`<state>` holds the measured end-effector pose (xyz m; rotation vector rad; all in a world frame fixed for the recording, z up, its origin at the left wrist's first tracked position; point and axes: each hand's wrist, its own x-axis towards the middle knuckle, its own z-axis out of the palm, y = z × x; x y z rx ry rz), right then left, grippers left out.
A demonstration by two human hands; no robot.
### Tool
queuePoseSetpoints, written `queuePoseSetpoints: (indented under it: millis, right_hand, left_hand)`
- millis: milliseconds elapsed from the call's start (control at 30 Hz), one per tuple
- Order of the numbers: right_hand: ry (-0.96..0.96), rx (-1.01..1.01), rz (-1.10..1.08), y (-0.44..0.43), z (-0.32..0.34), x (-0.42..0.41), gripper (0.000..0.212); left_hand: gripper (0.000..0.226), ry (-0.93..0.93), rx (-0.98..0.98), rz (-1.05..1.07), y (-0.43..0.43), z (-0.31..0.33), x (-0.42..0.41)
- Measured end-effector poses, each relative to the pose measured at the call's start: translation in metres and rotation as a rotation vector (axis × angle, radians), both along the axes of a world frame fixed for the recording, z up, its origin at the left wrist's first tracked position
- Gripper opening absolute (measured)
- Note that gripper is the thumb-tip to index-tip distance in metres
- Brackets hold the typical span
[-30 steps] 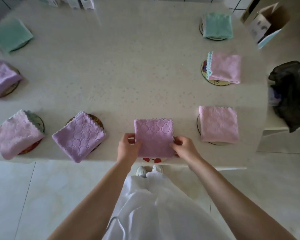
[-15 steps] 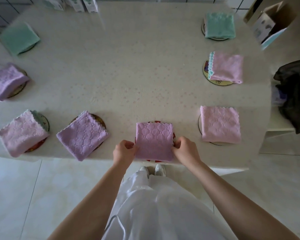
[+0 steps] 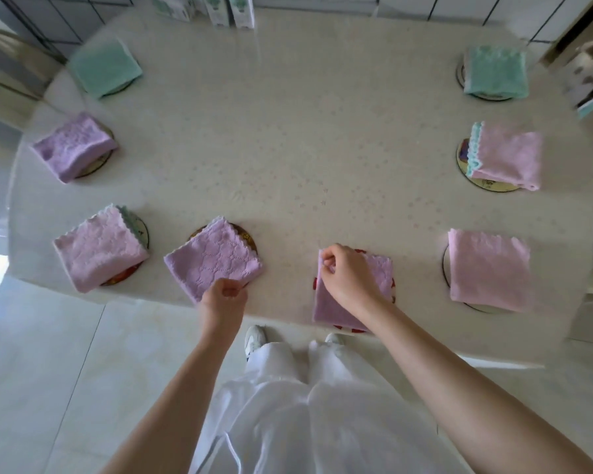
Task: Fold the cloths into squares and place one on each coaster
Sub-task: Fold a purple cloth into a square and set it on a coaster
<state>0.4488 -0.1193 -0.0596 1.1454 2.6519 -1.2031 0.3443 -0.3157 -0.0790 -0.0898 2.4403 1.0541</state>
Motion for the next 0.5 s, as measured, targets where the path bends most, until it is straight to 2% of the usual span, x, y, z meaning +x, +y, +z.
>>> queuePoseSetpoints:
  millis: [200, 300, 367, 433, 500]
  right_hand:
    - [-0.046, -0.078, 0.035, -0.052, -0.004, -0.063, 0.020]
    - [-0.111, -0.105, 0.016, -0.071, -0.008, -0.088, 0.023]
    - [-0.165, -0.122, -0.017, -0.082, -0.009, -0.101, 0.026]
    - [-0.204, -0.128, -0.063, -0.089, -0.007, -0.110, 0.025]
    - [-0.223, -0.135, -0.104, -0.091, -0.007, -0.115, 0.015]
  left_hand:
    - [0.012, 0.026, -0.013, 0.092, -0.055, -0.001, -0.044]
    - [0.017, -0.138, -0.031, 0.140, -0.070, -0.004, -0.059]
    - [0.020, -0.311, 0.037, 0.177, -0.075, -0.004, -0.065]
    - [0.011, -0.436, 0.163, 0.224, -0.074, -0.001, -0.067]
    - [0.002, -0.498, 0.241, 0.207, -0.070, 0.001, -0.068]
